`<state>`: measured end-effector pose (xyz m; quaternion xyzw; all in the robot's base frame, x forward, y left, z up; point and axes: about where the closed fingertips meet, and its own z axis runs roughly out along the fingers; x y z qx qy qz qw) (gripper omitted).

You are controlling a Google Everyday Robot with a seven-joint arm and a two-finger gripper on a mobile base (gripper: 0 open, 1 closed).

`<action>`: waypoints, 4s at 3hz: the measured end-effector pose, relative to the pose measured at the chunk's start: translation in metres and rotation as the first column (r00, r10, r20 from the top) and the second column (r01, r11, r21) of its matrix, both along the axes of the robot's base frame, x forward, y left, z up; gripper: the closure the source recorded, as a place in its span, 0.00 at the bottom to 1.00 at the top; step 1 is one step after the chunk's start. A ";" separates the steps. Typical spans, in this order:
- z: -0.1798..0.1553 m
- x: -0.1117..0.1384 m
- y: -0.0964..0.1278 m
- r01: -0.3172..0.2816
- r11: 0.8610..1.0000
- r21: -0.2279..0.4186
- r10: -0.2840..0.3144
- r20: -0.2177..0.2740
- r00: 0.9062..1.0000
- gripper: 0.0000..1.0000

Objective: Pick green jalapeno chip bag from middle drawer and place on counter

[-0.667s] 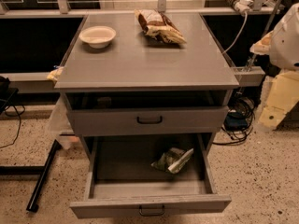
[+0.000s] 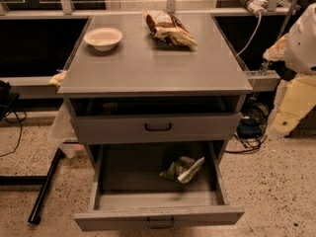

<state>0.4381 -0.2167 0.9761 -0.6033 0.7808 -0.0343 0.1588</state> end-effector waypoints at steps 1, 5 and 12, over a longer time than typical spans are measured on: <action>-0.020 0.002 0.004 -0.017 1.000 0.024 0.016 0.020 1.000 0.33; -0.161 0.021 0.037 -0.191 0.968 0.160 0.175 0.106 0.979 1.00; -0.357 0.084 0.035 -0.538 0.822 -0.186 0.564 0.400 0.723 1.00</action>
Offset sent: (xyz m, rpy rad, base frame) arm 0.0396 0.0384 -0.1655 0.1884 -0.2279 0.1488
